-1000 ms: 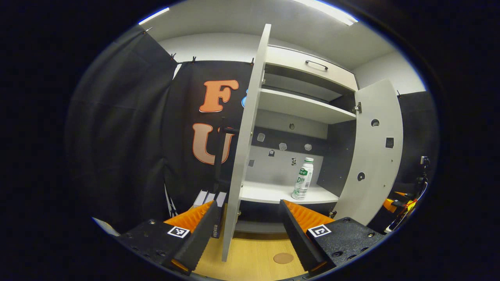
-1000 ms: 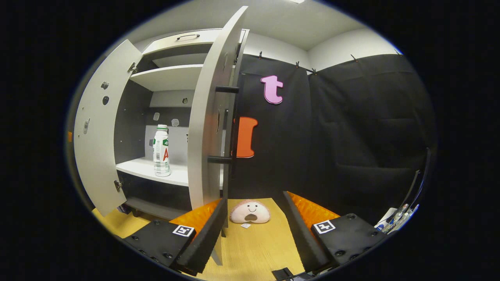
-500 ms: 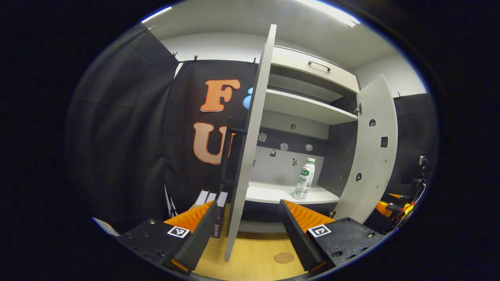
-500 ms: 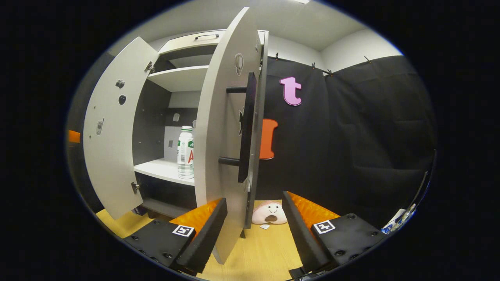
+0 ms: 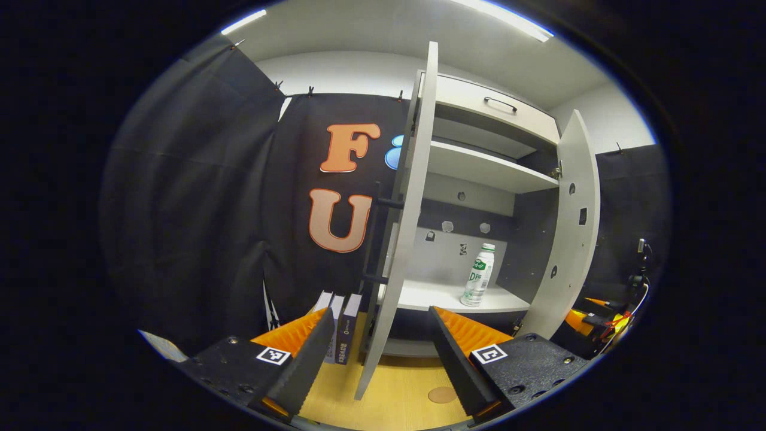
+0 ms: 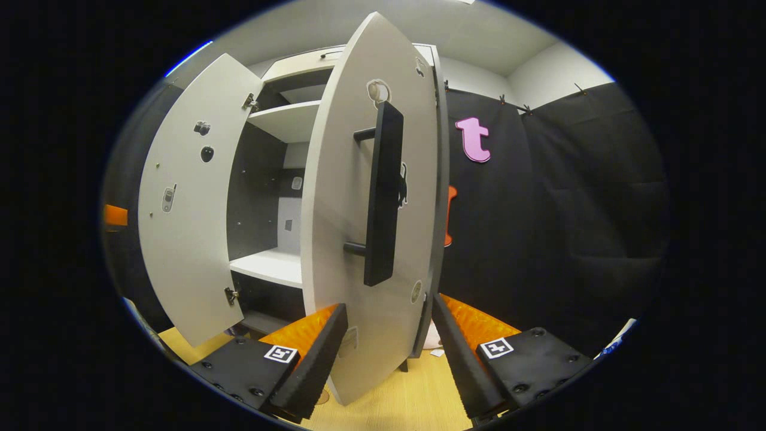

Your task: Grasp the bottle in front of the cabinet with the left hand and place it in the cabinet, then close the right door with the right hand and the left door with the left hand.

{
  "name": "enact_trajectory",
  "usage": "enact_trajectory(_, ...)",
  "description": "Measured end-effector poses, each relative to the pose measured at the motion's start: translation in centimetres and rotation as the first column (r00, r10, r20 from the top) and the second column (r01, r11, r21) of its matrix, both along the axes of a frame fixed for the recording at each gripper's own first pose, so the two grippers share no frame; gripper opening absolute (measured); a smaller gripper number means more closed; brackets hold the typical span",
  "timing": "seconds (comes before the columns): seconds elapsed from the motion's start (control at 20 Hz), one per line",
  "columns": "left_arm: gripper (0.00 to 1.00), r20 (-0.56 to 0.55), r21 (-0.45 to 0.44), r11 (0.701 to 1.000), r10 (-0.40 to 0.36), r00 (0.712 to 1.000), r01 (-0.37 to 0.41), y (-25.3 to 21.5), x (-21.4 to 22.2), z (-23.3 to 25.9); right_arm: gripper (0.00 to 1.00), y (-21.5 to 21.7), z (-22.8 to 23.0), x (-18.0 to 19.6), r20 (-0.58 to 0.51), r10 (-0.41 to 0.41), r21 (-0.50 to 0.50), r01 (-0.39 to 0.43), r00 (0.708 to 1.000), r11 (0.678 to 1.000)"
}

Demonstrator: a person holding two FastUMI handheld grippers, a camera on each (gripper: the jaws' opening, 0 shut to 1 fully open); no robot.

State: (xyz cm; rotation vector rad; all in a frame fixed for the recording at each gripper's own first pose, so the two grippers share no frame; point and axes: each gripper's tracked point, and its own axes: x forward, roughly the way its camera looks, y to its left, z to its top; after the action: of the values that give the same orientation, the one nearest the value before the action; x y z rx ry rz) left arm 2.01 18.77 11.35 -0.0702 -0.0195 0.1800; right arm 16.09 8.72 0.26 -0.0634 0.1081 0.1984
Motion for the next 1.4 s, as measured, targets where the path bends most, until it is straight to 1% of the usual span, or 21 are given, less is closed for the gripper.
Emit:
enact_trajectory(0.1,0.95,0.0,-0.007,1.0,0.006,1.0,-0.006,0.2,-0.5,-0.1,0.95,0.6,0.1,0.6,-0.007,0.026,0.009,-0.026,1.0,1.0)
enact_trajectory(0.25,0.95,-0.001,-0.005,1.0,0.018,1.0,-0.018,0.4,-0.8,-0.3,0.95,1.1,-0.1,0.3,-0.024,0.07,0.03,-0.069,0.997,0.997)
enact_trajectory(0.3,0.93,-0.003,-0.002,1.0,0.024,1.0,-0.024,0.6,-0.9,-0.3,0.95,1.2,-0.1,0.1,-0.021,0.077,0.031,-0.077,0.997,0.997)
enact_trajectory(0.35,0.95,-0.004,0.001,0.999,0.032,0.999,-0.032,0.8,-1.0,-0.4,0.95,1.1,0.1,0.0,-0.014,0.082,0.026,-0.082,0.996,0.996)
enact_trajectory(0.5,0.95,-0.005,0.001,0.999,0.053,0.999,-0.053,1.6,-1.5,-0.4,0.95,0.3,0.6,-0.7,0.011,0.089,0.006,-0.089,0.996,0.996)
enact_trajectory(0.55,0.95,-0.006,-0.002,0.998,0.058,0.998,-0.058,1.7,-1.6,-0.5,0.95,-0.4,1.0,-1.8,0.016,0.09,0.002,-0.09,0.996,0.996)
enact_trajectory(0.75,0.95,-0.014,-0.009,0.997,0.074,0.997,-0.074,2.3,-1.8,-1.1,0.95,-2.6,2.5,-3.6,0.027,0.078,0.02,-0.079,0.997,0.997)
enact_trajectory(0.8,0.93,-0.018,-0.008,0.997,0.079,0.997,-0.079,2.5,-1.9,-1.3,0.95,-2.9,2.9,-3.8,0.029,0.071,0.024,-0.072,0.997,0.997)
enact_trajectory(0.85,0.95,-0.021,-0.008,0.997,0.082,0.996,-0.082,2.7,-1.8,-1.4,1.0,-3.2,3.2,-3.9,0.033,0.065,0.026,-0.066,0.997,0.997)
enact_trajectory(0.9,0.95,-0.024,-0.006,0.996,0.086,0.996,-0.086,2.9,-1.7,-1.5,0.95,-3.5,3.6,-3.9,0.037,0.058,0.026,-0.059,0.998,0.998)
enact_trajectory(1.2,0.95,-0.031,-0.008,0.996,0.088,0.996,-0.089,3.8,-0.9,-2.2,0.95,-6.3,5.1,-5.3,0.053,0.019,0.029,-0.021,0.998,0.999)
enact_trajectory(1.4,0.95,-0.041,-0.034,0.996,0.083,0.996,-0.084,4.5,0.2,-3.0,0.95,-8.3,5.9,-6.2,0.065,-0.018,0.012,0.017,0.998,1.0)
